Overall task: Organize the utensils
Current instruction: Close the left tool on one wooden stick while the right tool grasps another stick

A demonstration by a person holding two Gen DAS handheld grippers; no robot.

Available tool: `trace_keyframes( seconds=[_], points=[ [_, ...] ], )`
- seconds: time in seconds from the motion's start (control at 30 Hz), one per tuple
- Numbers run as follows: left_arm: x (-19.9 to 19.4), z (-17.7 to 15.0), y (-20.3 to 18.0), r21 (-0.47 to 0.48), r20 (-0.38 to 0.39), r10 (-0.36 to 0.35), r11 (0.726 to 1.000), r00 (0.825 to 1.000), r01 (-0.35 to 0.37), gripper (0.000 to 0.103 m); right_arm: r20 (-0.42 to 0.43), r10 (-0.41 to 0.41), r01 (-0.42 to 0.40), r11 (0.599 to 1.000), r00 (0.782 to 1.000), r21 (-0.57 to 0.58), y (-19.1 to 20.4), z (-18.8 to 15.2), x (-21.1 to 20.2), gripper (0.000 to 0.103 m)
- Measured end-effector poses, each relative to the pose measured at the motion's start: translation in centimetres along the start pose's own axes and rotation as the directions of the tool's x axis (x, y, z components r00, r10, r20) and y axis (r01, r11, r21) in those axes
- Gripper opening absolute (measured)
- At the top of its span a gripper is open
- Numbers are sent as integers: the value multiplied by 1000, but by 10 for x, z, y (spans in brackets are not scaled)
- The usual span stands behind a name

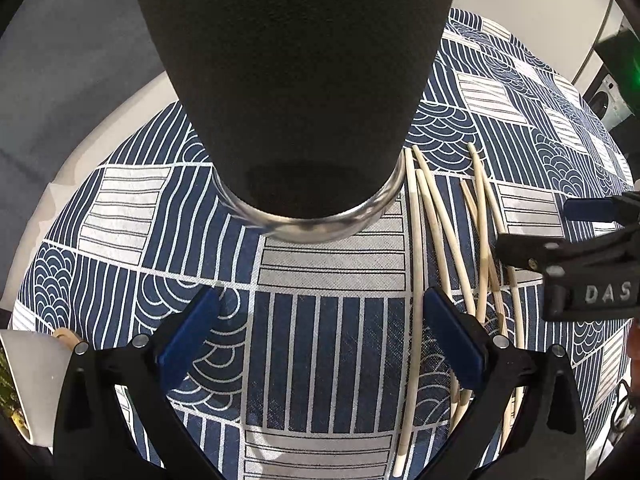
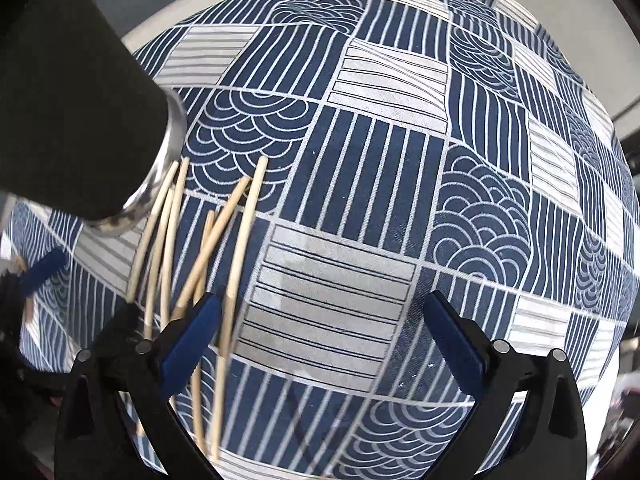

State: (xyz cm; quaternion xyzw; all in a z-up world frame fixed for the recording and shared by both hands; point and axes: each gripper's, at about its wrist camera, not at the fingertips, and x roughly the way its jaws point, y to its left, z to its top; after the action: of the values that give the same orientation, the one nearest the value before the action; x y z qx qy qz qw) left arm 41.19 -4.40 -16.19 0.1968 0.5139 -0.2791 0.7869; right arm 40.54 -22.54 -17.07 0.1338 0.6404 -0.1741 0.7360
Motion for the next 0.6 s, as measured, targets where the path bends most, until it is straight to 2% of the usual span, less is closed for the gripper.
trace_keyframes(
  seconds=[0.03,0.07,0.1,0.13,0.17,0.2,0.27,0.37,0.4,0.47,0.53,0.6],
  points=[
    [0,0,-1,-7,-10,3,1000,1000,-3,98,-5,1,-1,1000,1000,-12,-2,-3,0,95],
    [-1,0,-3,-8,-14,4,1000,1000,-4,94,-7,3,-3,1000,1000,-14,-5,-6,-1,89],
    [-3,-1,-5,-6,-16,2,1000,1000,-2,91,-3,5,-5,1000,1000,-23,-8,-10,-4,75],
    [-6,-2,-8,-1,-15,-2,1000,1000,2,84,2,8,-8,999,1000,-36,-11,-12,-9,66],
    [-8,-3,-11,5,-11,-8,1000,1000,8,74,4,10,-10,999,1000,-42,-14,-13,-12,45],
    [-11,-4,-15,17,-4,-12,1000,1000,12,68,5,12,-12,999,1000,-50,-17,-13,-15,26],
    [-15,-6,-24,41,18,-28,999,999,27,41,4,16,-16,998,1000,-68,-28,-15,-16,13],
    [-16,-7,-27,14,9,-45,999,999,45,21,-6,47,-47,994,999,-100,-39,-14,-14,8],
    [-16,-6,-26,2,3,-51,999,999,51,18,-19,64,-66,993,998,-98,-43,-12,-13,7],
    [-17,-7,-19,-81,-25,-95,992,995,93,7,-40,101,-105,990,994,-91,-49,-7,-10,6],
    [-18,-13,-12,-145,-38,-132,982,990,125,6,-41,118,-122,986,992,-116,-52,1,-10,6],
    [-21,-20,-15,-167,-47,-132,978,990,122,6,-41,122,-127,980,992,-156,-51,2,-9,6]
  ],
)
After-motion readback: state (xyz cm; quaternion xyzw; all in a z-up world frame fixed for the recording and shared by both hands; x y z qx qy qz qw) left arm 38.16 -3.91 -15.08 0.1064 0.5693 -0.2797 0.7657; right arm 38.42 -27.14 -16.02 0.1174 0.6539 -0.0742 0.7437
